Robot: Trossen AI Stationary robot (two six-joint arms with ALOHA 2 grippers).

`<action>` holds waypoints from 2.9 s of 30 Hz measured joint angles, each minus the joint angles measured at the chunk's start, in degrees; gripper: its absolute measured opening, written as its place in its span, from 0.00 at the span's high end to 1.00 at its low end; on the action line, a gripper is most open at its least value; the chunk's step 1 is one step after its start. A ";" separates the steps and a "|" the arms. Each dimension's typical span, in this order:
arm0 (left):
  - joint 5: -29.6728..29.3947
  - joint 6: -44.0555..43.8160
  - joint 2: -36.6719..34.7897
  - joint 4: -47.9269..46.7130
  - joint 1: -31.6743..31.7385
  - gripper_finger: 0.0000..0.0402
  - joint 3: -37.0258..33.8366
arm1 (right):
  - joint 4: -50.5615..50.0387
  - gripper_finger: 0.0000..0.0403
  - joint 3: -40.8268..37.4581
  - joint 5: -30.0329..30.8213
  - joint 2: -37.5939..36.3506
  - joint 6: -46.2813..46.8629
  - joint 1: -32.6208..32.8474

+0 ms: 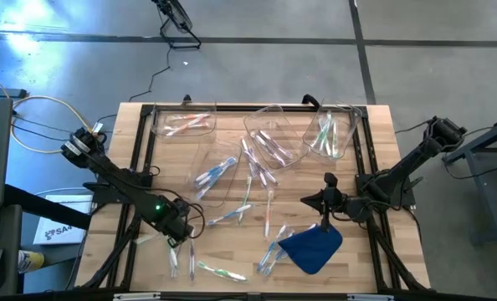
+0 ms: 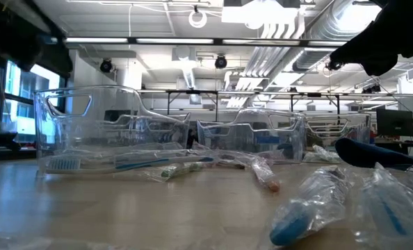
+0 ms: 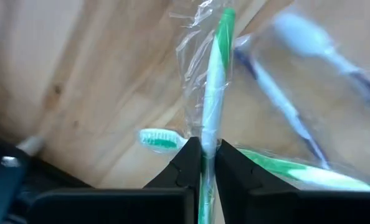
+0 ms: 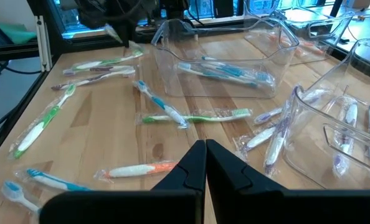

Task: Pick & Place Toothbrushes
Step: Put the green toothbrush into the top right transparent bin

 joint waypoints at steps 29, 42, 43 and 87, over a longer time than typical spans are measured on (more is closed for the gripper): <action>-40.65 47.28 -0.17 8.21 0.02 0.94 38.09 | 0.09 0.99 -0.02 -0.25 0.00 -0.02 0.00; -49.87 79.81 -0.06 27.43 6.46 0.94 36.32 | 0.99 0.99 -0.01 -0.16 0.00 0.11 0.01; -47.67 81.58 0.31 29.83 7.84 0.94 35.73 | 1.14 0.99 -0.02 -0.10 0.00 0.02 0.01; -11.60 88.99 11.86 54.98 27.02 0.94 32.78 | 36.15 0.57 -0.02 -18.56 2.15 -30.97 -15.30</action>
